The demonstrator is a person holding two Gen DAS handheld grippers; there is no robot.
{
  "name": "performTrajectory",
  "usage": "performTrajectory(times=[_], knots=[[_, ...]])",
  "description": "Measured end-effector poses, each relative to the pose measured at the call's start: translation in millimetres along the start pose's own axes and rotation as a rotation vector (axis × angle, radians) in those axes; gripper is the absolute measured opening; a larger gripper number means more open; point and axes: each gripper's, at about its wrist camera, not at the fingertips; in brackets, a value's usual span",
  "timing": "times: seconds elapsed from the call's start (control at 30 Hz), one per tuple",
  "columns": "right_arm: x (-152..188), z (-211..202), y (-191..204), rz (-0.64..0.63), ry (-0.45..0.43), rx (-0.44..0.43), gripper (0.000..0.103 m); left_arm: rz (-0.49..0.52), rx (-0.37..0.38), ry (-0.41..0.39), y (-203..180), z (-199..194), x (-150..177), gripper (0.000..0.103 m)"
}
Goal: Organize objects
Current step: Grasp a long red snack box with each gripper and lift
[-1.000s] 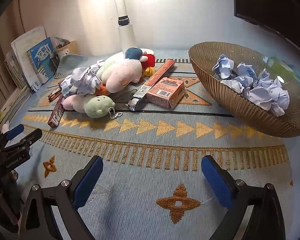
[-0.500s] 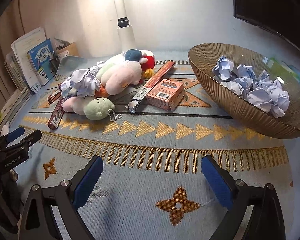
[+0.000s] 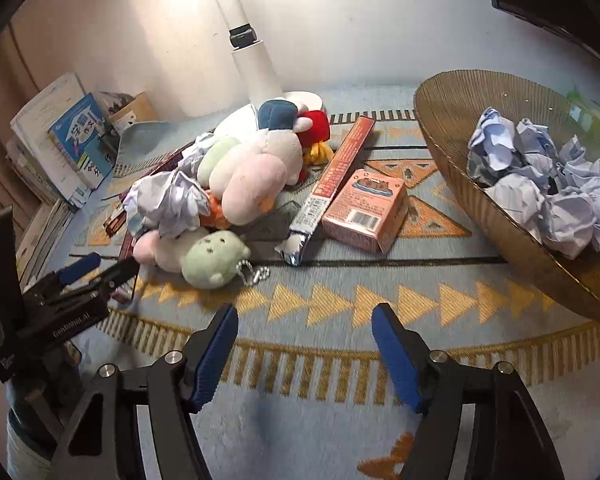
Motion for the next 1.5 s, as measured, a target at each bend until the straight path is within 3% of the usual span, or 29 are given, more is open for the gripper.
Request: performTrajectory(times=[0.07, 0.13, 0.3, 0.33, 0.4, 0.43, 0.47, 0.63, 0.8, 0.9, 1.0, 1.1, 1.13, 1.23, 1.33, 1.4, 1.5], knots=[[-8.4, 14.9, 3.3, 0.029, 0.023, -0.006, 0.055, -0.013, 0.013, 0.01, 2.9, 4.2, -1.0, 0.074], [-16.2, 28.6, 6.1, 0.055, 0.029, 0.019, 0.052, -0.031, 0.046, 0.048, 6.4, 11.7, 0.3, 0.057], [-39.8, 45.0, 5.8, 0.123, -0.024, 0.06, 0.052, -0.037, 0.04, 0.038, 8.0, 13.6, 2.2, 0.052], [-42.5, 47.8, 6.7, 0.119, -0.038, 0.067, 0.052, -0.031, 0.033, 0.037, 8.0, 13.4, 1.5, 0.046], [-42.9, 50.6, 11.8, 0.082, -0.058, 0.107, 0.04, -0.027, 0.018, 0.033, 8.1, 12.2, 1.1, 0.032], [-41.4, 50.7, 13.8, 0.064, -0.057, 0.121, 0.025, -0.026, 0.021, 0.032, 8.8, 11.1, 1.1, 0.022], [-39.5, 49.9, 14.8, 0.052, -0.049, 0.116, 0.019, -0.028, 0.029, 0.032, 10.2, 9.7, 1.6, 0.018], [-11.0, 19.3, 13.5, -0.002, -0.043, 0.076, 0.018, -0.053, 0.089, 0.033, 17.1, -16.7, 20.0, 0.016], [50.1, -31.4, 12.0, -0.08, -0.008, -0.007, 0.018, -0.047, 0.127, 0.04, 27.5, -59.6, 67.0, 0.015], [84.8, -51.7, 7.5, -0.109, -0.01, 0.006, 0.018, -0.028, 0.155, 0.062, 25.1, -74.6, 93.0, 0.015], [104.6, -58.7, 6.2, -0.155, -0.035, 0.02, 0.018, 0.004, 0.122, 0.049, 21.5, -83.5, 102.4, 0.015], [107.6, -52.8, 1.7, -0.146, -0.016, 0.046, 0.027, -0.019, 0.105, 0.048, 23.8, -82.5, 100.7, 0.024], [103.8, -52.4, 0.8, -0.132, -0.011, 0.035, 0.037, -0.038, 0.115, 0.046, 26.4, -81.1, 98.1, 0.034], [92.7, -51.1, 1.2, -0.101, 0.007, 0.006, 0.058, -0.064, 0.118, 0.039, 28.5, -75.4, 88.6, 0.034], [82.1, -43.7, 2.2, -0.081, -0.001, 0.07, 0.058, -0.071, 0.113, 0.051, 25.1, -64.8, 80.8, 0.034], [75.6, -36.4, -3.4, -0.034, 0.013, 0.059, 0.058, -0.061, 0.096, 0.042, 20.6, -62.0, 78.7, 0.034], [74.8, -35.8, -3.1, -0.019, -0.021, 0.055, 0.049, -0.047, 0.067, 0.034, 15.0, -61.4, 78.4, 0.031]])
Point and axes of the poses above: each gripper's, at about its wrist camera, not at the fingertips, and z roughly the way its jaws point, y to its left, x to its underside, and after that the axes turned 5 degrees about z, right-handed
